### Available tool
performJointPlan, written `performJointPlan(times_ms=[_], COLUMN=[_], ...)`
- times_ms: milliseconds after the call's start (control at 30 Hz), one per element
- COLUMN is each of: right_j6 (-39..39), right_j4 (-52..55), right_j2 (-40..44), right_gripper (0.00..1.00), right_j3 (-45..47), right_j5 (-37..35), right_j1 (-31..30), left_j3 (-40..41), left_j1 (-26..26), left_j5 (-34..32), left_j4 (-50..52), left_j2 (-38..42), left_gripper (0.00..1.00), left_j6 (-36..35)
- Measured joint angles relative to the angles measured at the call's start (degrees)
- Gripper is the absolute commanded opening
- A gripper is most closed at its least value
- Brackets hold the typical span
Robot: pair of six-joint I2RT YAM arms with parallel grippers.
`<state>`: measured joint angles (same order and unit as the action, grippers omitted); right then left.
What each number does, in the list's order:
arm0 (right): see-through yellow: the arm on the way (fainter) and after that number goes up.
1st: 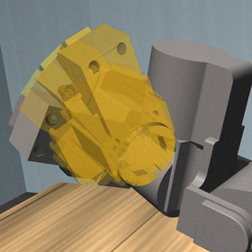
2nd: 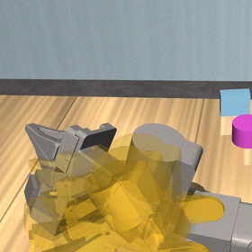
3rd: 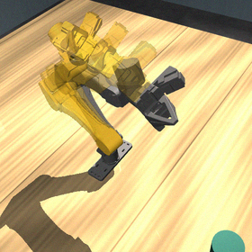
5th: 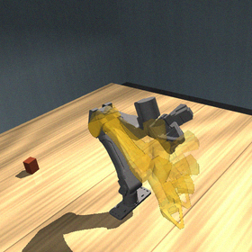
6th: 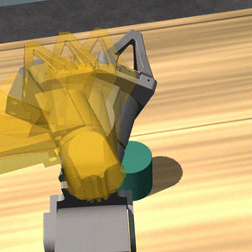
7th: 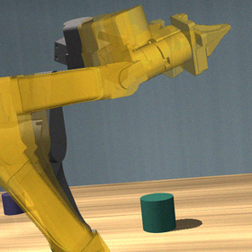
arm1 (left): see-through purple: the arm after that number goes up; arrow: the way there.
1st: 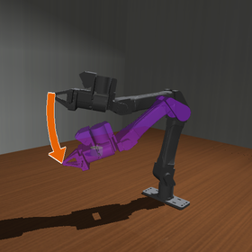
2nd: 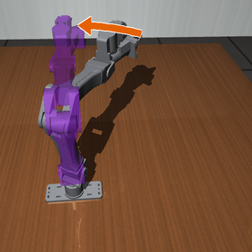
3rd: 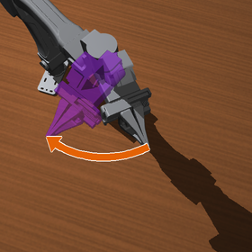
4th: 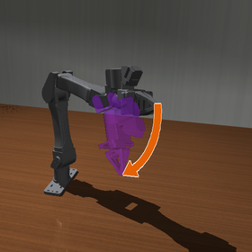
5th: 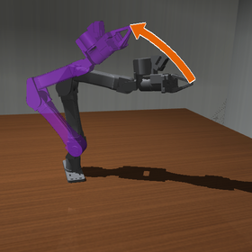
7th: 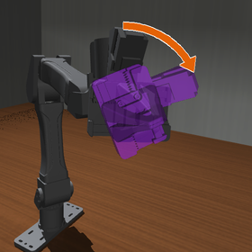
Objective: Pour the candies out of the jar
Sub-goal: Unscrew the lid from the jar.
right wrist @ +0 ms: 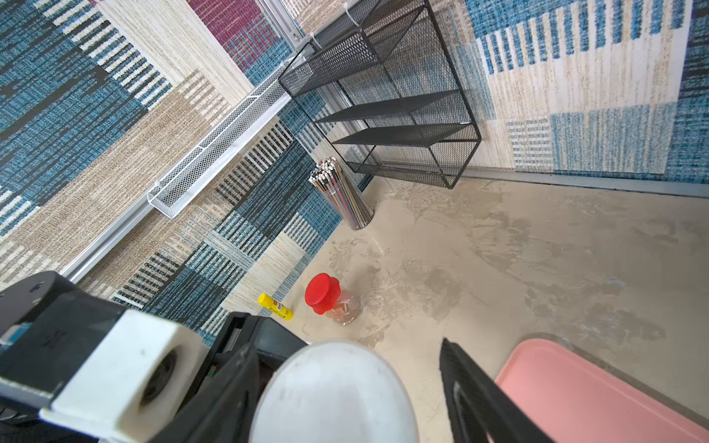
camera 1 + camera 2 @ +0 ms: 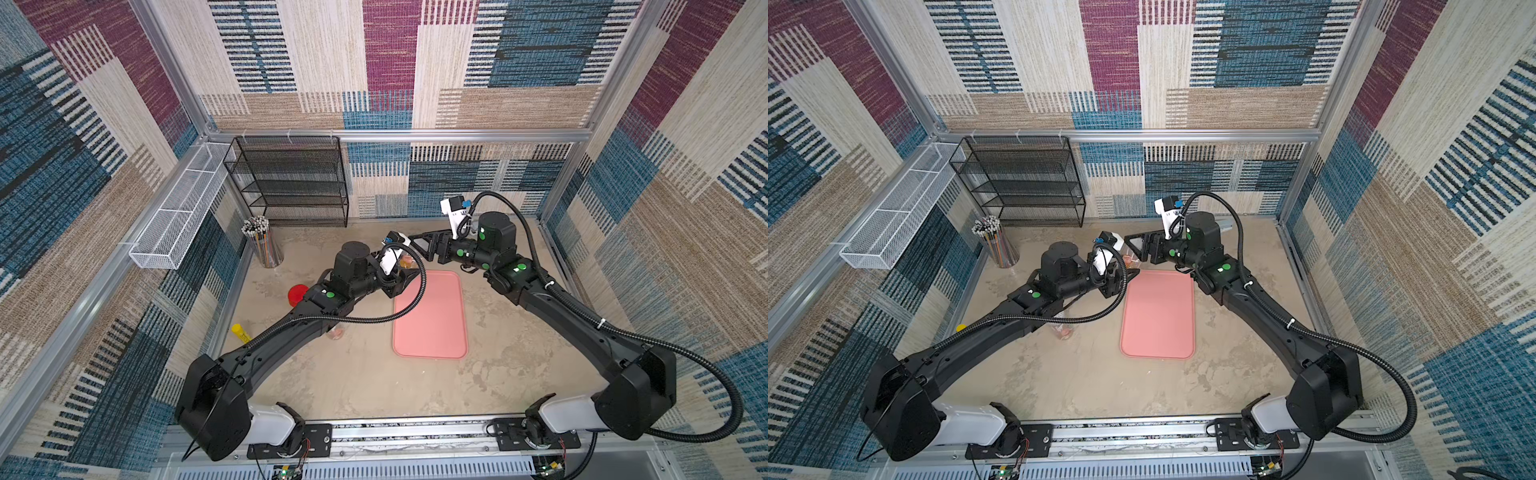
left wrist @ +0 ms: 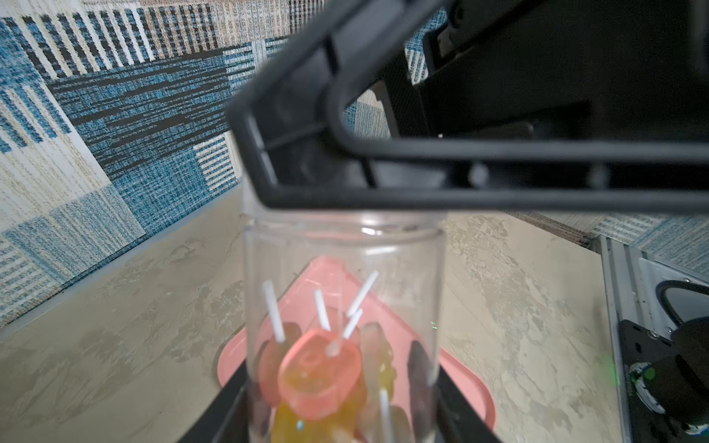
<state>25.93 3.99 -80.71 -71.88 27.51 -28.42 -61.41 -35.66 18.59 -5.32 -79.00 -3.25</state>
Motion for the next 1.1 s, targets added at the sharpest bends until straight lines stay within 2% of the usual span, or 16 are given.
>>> performJointPlan(times_ms=[300,467,533,833,967,1100], right_j6=[0.61,0.7,-0.42,-7.02,-8.68,-9.92], right_j4=[-0.26,-0.72,-1.46,-9.92,-11.58,-11.67], right_j2=[0.37,0.98,1.73,7.58,9.05,9.27], right_gripper=[0.51,0.45,0.42,0.34,0.34,0.35], right_j3=[0.44,1.11,1.57,5.44,6.84,6.86], right_j5=[0.48,1.46,3.15,16.31,18.53,19.17], right_j1=[0.0,0.07,0.39,2.05,2.14,2.14], left_j3=[-0.31,-0.31,-0.52,-1.38,-1.49,-2.14], left_j1=[-0.13,0.17,1.03,4.7,4.79,4.9], left_j5=[-0.24,0.63,3.72,26.71,32.54,35.56], left_j4=[0.42,0.35,0.28,-4.81,-7.04,-7.67], left_j2=[-0.2,-0.13,0.07,0.48,-0.55,-1.49], left_gripper=[0.0,0.0,0.0,0.0,0.0,0.0], left_j6=[-0.17,-0.22,-0.35,3.15,5.64,6.82])
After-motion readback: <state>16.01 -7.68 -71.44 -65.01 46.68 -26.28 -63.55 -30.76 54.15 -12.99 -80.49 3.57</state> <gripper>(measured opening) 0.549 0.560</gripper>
